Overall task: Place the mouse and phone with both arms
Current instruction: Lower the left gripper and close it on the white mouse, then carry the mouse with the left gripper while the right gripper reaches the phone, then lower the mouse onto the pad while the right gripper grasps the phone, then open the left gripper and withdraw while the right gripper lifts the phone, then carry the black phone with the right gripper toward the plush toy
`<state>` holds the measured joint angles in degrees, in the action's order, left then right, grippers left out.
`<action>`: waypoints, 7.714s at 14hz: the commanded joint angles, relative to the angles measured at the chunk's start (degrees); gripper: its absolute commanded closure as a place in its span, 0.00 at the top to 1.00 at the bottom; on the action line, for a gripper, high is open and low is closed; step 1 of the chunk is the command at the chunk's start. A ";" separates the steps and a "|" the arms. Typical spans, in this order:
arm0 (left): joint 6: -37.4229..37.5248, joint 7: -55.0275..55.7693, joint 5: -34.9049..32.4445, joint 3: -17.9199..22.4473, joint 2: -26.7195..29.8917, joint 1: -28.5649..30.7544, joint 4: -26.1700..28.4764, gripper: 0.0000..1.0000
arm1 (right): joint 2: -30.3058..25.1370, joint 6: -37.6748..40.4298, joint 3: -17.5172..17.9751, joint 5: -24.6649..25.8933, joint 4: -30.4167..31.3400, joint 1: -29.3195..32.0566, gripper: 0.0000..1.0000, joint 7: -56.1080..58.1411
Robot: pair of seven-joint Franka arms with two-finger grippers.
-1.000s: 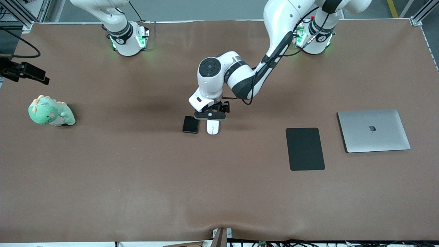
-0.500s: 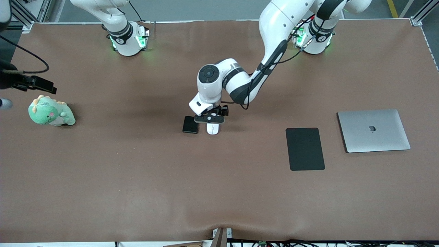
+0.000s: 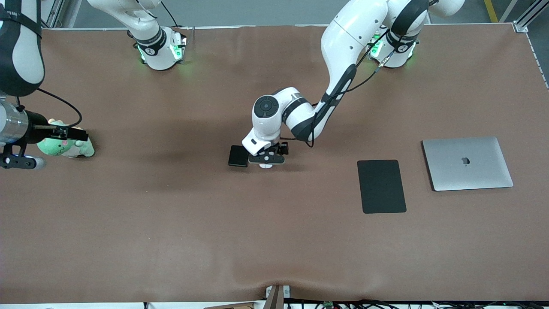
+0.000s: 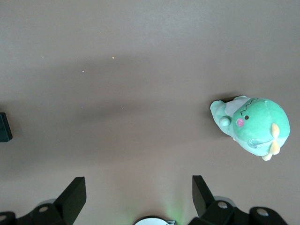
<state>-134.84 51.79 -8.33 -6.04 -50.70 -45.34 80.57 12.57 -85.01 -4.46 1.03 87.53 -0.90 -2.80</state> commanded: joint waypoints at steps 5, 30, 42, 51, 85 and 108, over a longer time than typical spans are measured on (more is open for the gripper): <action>-0.25 1.64 -2.66 2.87 -2.13 -3.00 -2.61 0.07 | 4.04 -2.35 -0.02 -0.32 -0.60 -0.59 1.00 0.52; -6.31 -41.24 -3.45 -5.04 14.66 42.44 23.67 0.15 | 9.66 -18.51 -0.02 -12.45 5.63 -22.99 1.00 -25.49; -5.70 -40.28 -3.36 -5.04 15.27 43.50 23.59 1.00 | 15.38 -41.79 0.07 -16.23 15.56 -32.75 1.00 -31.74; 15.46 -41.69 -2.05 -5.21 32.84 44.02 18.85 1.00 | 21.70 -53.77 0.07 -16.32 18.21 -37.06 1.00 -32.79; 50.03 -61.46 6.39 5.07 50.08 47.88 6.27 1.00 | 15.73 -35.15 -0.55 -15.27 14.87 -24.25 0.00 -26.13; 52.05 -59.44 7.18 0.06 49.56 48.15 5.66 1.00 | 15.20 -38.02 -0.99 -4.20 23.64 2.73 0.00 4.89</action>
<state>-84.29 -7.95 -1.02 -5.53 -1.18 2.44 87.00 29.93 -120.74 -6.49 -4.36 107.85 -1.06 -1.48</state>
